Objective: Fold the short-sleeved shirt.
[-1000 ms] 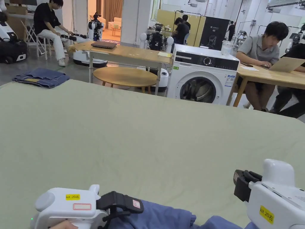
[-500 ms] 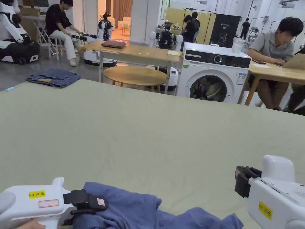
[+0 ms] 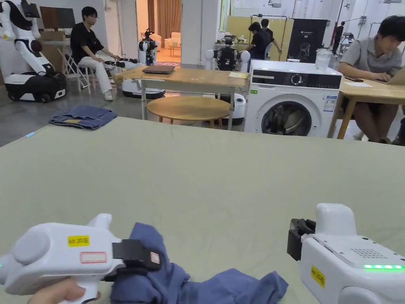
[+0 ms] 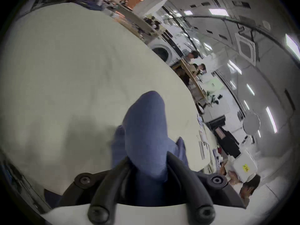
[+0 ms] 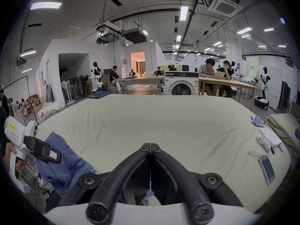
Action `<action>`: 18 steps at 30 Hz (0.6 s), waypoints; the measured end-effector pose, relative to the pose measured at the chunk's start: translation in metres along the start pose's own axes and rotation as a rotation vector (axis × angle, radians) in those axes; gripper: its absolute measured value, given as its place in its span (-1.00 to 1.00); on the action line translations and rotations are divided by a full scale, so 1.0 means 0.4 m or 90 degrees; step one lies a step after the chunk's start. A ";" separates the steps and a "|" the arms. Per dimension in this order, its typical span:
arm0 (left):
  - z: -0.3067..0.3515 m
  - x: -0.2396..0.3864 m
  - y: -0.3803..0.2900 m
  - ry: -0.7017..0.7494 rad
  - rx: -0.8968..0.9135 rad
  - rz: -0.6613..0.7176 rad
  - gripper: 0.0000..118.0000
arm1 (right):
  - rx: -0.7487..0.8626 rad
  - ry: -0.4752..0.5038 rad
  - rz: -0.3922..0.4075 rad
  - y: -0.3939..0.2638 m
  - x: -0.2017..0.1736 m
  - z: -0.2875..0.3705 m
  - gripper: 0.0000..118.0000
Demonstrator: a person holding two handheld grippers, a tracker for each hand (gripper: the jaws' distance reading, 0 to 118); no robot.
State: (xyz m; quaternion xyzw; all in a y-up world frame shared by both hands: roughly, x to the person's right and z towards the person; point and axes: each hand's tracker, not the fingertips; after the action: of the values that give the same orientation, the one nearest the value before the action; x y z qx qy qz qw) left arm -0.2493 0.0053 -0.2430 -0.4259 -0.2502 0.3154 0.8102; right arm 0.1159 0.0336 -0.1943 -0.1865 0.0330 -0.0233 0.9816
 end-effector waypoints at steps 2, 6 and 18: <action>-0.075 0.074 -0.012 0.006 -0.030 -0.027 -0.94 | 0.003 -0.008 -0.001 -0.001 0.022 0.010 -1.00; -0.221 0.158 -0.030 0.016 -0.077 -0.082 -0.94 | 0.003 -0.020 -0.019 -0.013 0.063 0.030 -1.00; -0.381 0.240 -0.107 -0.162 -0.132 -0.047 0.74 | -0.003 -0.055 -0.054 -0.053 0.173 0.077 -1.00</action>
State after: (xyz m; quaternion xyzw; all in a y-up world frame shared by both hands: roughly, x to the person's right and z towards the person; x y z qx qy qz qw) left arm -0.0688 -0.0251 -0.2714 -0.4542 -0.3972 0.3095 0.7349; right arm 0.1862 0.0211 -0.1617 -0.1906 -0.0170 -0.0570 0.9799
